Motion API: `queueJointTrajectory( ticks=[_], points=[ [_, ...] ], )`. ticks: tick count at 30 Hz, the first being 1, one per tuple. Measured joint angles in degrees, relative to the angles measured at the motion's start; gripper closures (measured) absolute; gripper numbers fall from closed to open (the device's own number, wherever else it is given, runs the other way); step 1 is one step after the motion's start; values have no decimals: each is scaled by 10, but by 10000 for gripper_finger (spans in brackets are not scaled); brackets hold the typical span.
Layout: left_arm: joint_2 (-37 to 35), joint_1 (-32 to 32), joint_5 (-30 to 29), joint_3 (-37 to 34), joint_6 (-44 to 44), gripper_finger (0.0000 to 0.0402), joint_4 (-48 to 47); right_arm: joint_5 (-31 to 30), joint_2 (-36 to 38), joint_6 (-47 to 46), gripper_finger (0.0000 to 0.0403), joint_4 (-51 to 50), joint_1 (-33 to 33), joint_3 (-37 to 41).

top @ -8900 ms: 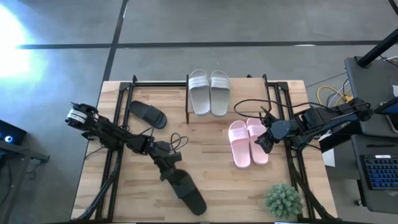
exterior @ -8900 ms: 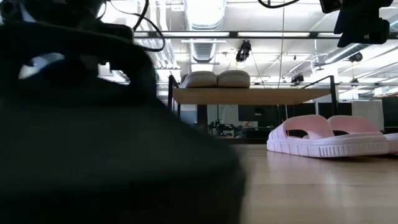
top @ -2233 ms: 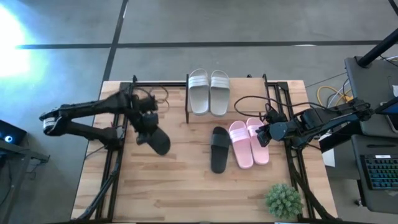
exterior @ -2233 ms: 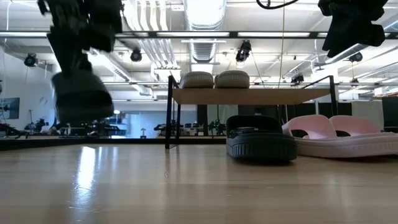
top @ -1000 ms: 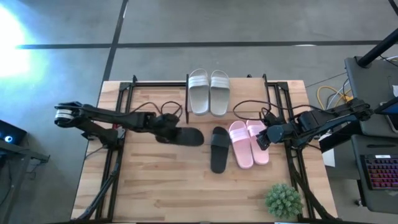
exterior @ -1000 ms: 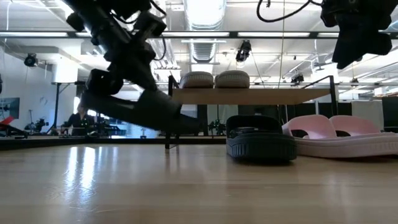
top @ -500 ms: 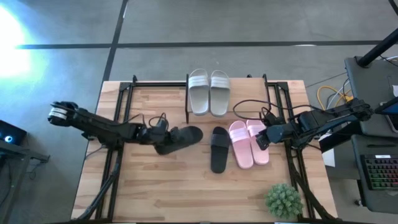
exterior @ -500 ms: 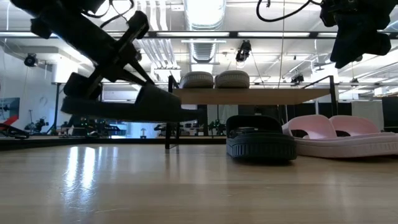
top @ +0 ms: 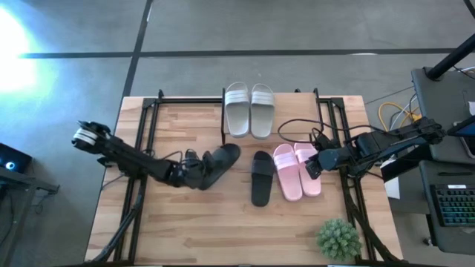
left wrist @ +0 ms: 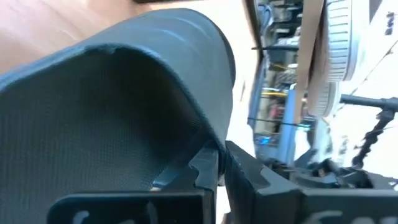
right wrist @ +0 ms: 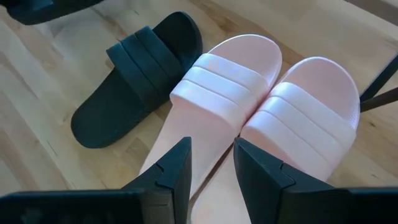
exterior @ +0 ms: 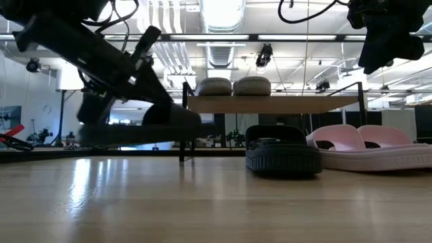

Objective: Pick and place slides into the shelf
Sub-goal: Move the top black slide to the center of the table

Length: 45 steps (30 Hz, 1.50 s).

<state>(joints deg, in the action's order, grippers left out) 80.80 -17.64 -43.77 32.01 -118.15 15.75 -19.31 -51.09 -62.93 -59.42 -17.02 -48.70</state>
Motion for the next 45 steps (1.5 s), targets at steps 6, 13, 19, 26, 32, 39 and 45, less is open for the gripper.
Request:
queueJointTrajectory(
  ticks=[6,13,19,26,32,39,45],
  points=[
    [95,-12,-20,28,-18,402,108,3,0,-1,291,0,0,0],
    [168,-41,-89,80,-78,402,108,37,0,2,291,0,0,0],
    [200,-42,-141,115,-74,402,103,50,0,4,291,0,0,0],
    [219,-43,-111,129,-81,393,102,59,0,15,291,0,0,0],
    [220,-42,-98,129,-90,333,102,58,0,25,291,0,0,0],
    [219,-53,-86,139,-87,281,102,58,0,30,291,0,0,0],
    [215,-74,-83,137,-85,265,102,58,0,36,291,0,0,0]
  ],
)
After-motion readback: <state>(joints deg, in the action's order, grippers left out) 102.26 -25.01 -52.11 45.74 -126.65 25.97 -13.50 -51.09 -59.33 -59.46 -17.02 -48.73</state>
